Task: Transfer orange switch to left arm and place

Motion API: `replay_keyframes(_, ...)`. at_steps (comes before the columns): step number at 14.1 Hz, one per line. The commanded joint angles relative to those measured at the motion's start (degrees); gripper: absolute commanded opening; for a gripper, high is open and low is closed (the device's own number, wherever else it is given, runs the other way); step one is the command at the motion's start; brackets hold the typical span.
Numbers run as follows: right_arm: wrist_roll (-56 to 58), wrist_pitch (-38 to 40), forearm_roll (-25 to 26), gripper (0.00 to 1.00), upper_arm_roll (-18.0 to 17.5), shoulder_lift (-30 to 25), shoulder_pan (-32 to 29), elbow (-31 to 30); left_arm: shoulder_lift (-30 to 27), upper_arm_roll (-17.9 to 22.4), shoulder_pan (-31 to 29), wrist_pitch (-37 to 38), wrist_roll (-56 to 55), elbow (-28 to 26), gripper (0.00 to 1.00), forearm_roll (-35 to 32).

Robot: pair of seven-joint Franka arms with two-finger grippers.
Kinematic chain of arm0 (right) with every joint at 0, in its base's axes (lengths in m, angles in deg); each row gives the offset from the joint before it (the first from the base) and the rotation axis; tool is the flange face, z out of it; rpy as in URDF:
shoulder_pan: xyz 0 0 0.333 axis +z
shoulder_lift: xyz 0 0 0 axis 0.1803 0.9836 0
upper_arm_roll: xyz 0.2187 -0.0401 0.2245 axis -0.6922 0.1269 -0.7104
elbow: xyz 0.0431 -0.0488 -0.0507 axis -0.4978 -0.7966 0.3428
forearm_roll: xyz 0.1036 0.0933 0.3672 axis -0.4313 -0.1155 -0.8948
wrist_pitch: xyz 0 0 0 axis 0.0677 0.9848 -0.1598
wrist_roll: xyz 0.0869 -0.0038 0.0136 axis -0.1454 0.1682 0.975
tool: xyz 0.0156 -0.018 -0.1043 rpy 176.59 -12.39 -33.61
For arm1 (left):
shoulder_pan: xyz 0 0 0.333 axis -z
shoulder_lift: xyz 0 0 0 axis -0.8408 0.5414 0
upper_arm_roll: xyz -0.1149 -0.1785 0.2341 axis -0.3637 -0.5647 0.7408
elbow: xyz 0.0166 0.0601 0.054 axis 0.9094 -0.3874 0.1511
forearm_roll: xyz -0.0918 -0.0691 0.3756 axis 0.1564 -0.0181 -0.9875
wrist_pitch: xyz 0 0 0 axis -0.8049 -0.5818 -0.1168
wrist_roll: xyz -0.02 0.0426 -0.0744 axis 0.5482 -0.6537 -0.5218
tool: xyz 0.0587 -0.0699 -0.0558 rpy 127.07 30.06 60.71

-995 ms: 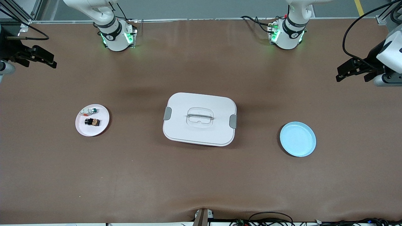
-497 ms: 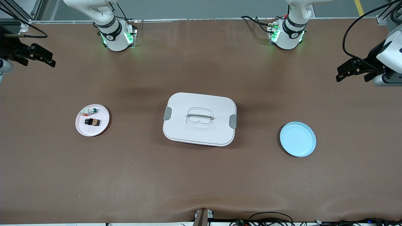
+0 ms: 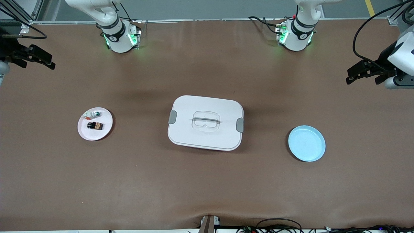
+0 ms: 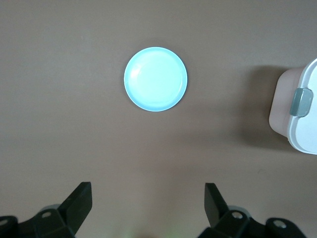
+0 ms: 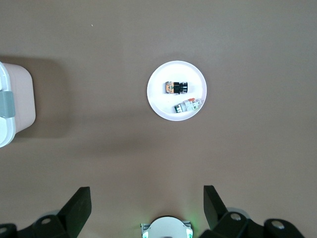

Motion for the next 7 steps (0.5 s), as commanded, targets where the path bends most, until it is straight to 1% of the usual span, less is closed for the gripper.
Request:
replay_keyframes(1, -0.2, -0.4, -0.8, 1.0, -0.5, -1.5, -1.2, -1.0, 0.1, -0.2, -0.1, 1.0, 0.6, 0.8, 1.0, -0.6)
replay_keyframes(4, -0.2, -0.5, -0.7, 1.0, -0.5, -1.9, -0.3, -1.1, 0.1, -0.2, -0.1, 1.0, 0.6, 0.8, 1.0, -0.6)
replay_keyframes(7, -0.3, -0.5, -0.8, 1.0, -0.5, -2.1, -0.8, -1.1, 0.1, -0.2, -0.3, 1.0, 1.1, 0.8, 1.0, -0.6)
